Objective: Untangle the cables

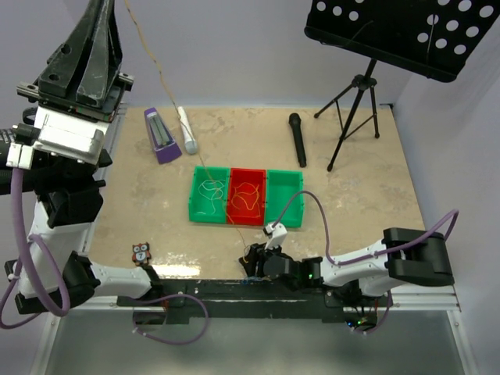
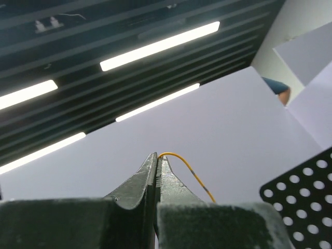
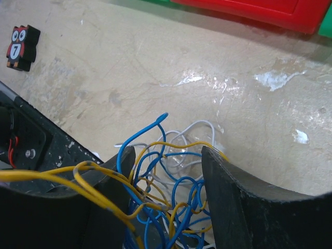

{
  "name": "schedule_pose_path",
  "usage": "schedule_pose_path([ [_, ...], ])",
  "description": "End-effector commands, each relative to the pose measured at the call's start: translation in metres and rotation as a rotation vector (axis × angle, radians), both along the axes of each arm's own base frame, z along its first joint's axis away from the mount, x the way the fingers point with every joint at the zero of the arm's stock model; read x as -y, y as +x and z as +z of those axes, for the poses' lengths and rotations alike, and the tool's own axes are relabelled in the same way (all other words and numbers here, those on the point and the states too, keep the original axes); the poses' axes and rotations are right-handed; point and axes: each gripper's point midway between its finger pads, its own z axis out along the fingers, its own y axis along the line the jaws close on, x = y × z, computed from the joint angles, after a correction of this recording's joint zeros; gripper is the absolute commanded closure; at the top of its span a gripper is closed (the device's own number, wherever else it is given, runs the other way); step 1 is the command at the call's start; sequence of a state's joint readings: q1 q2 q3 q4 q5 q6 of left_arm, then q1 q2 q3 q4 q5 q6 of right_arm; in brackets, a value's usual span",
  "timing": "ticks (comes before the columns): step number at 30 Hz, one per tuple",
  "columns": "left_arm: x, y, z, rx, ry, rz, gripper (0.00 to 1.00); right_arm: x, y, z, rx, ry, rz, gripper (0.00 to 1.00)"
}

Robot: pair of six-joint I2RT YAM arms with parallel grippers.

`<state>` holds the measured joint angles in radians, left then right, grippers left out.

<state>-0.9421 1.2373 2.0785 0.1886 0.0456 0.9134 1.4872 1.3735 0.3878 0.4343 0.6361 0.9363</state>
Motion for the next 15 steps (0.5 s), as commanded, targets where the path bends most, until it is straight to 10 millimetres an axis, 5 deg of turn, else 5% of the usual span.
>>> schedule_pose_path([
  [1, -0.037, -0.004, 0.019, 0.070, -0.144, 0.143, 1.00, 0.003, -0.005, -0.009, -0.032, -0.005, -0.016, 0.42],
  [5, -0.037, -0.004, 0.020, 0.092, -0.141, 0.173, 1.00, 0.004, -0.006, -0.010, -0.034, -0.013, -0.017, 0.42],
  [11, -0.079, -0.017, 0.051, 0.187, -0.274, 0.388, 1.00, 0.010, -0.010, -0.020, -0.057, -0.026, -0.027, 0.37],
  [15, -0.094, -0.037, 0.055, 0.278, -0.272, 0.473, 1.00, 0.010, -0.012, -0.019, -0.058, -0.022, -0.030, 0.36],
])
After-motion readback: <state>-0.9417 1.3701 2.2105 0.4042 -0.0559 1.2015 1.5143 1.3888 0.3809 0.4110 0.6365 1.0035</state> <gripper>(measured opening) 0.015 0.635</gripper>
